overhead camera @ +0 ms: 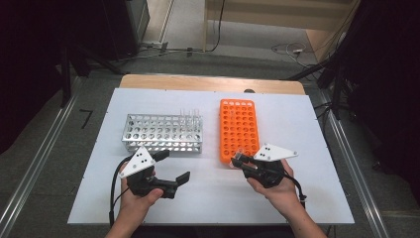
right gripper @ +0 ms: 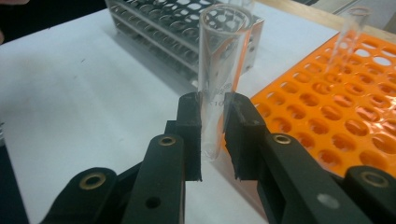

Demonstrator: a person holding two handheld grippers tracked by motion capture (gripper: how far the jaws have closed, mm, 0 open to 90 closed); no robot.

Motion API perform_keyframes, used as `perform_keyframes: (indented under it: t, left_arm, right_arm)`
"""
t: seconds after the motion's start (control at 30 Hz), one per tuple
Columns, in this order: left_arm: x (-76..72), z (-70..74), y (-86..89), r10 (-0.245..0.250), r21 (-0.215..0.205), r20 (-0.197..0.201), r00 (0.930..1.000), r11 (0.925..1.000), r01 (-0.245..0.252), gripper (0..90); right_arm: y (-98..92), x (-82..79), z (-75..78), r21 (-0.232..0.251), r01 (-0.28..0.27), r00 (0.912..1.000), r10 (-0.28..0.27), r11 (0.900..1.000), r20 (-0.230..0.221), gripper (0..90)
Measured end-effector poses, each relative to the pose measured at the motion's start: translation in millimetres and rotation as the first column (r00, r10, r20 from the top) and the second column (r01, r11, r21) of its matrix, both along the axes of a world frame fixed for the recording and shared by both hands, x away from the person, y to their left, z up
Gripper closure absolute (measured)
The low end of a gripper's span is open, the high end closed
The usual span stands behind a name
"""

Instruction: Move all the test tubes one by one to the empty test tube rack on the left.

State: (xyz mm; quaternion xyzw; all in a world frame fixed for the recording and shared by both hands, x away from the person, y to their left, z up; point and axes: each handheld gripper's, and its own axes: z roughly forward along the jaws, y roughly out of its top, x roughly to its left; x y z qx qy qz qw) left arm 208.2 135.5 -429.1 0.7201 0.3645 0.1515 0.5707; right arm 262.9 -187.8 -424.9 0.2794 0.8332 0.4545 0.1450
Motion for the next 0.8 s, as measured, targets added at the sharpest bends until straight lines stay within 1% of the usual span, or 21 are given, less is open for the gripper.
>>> perform_keyframes:
  t: [0.13, 0.27, 0.3, 0.33, 0.37, 0.47, 0.57, 0.6, 0.67, 0.73, 0.8]
  left_arm:
    - [3.0, 3.5, -10.7, -0.024, -0.001, -0.008, 0.9997, 0.9997, 0.024, 5.0]
    - [6.0, 6.1, -22.6, -0.04, 0.025, -0.028, 0.9988, 0.9988, 0.041, 8.1]
    - [6.6, 6.4, -25.5, -0.042, 0.035, -0.033, 0.9985, 0.9984, 0.043, 10.7]
    - [6.9, 6.7, -30.7, -0.046, 0.054, -0.043, 0.998, 0.9974, 0.048, 12.8]
    - [7.0, 6.6, -34.5, -0.052, 0.061, -0.048, 0.9975, 0.9966, 0.055, 14.7]
    - [8.2, 6.4, -45.2, -0.083, 0.069, -0.061, 0.9947, 0.9938, 0.087, 20.3]
    - [9.8, 6.7, -54.2, -0.104, 0.071, -0.065, 0.9924, 0.9915, 0.109, 29.9]
    - [10.6, 6.7, -57.9, -0.117, 0.06, -0.066, 0.991, 0.9908, 0.121, 33.1]
    - [12.0, 7.3, -64.0, -0.13, 0.075, -0.066, 0.9894, 0.9881, 0.134, 39.5]
    - [13.5, 7.4, -69.4, -0.142, 0.074, -0.071, 0.9873, 0.9864, 0.147, 45.4]
    - [14.8, 7.5, -74.1, -0.155, 0.085, -0.072, 0.9853, 0.9834, 0.161, 50.3]
  right_arm:
    - [6.1, -8.5, -3.2, -0.012, -0.031, 0.9995, 0.031, 0.999, 0.0, 74.4]
    - [14.1, -14.2, -7.3, -0.031, -0.062, 0.998, 0.062, 0.998, -0.002, 74.4]
    - [15.5, -15.0, -8.1, -0.032, -0.067, 0.9978, 0.067, 0.997, -0.007, 74.4]
    - [16.3, -15.4, -8.4, -0.033, -0.067, 0.9977, 0.067, 0.997, -0.01, 74.4]
    - [17.8, -16.0, -9.1, -0.037, -0.069, 0.9976, 0.069, 0.997, -0.01, 74.4]
    - [21.2, -17.1, -10.1, -0.042, -0.077, 0.997, 0.076, 0.996, -0.013, 74.5]
    - [25.2, -19.0, -11.2, -0.06, -0.082, 0.9966, 0.082, 0.995, -0.002, 74.4]
    - [26.3, -19.5, -11.5, -0.069, -0.086, 0.9963, 0.086, 0.994, 0.001, 74.4]
    - [29.0, -20.7, -12.6, -0.083, -0.09, 0.9959, 0.09, 0.993, 0.004, 74.4]
    - [30.9, -21.8, -13.3, -0.098, -0.089, 0.9959, 0.091, 0.991, 0.007, 74.4]
    - [33.1, -23.6, -13.5, -0.113, -0.096, 0.9952, 0.098, 0.989, 0.01, 74.4]
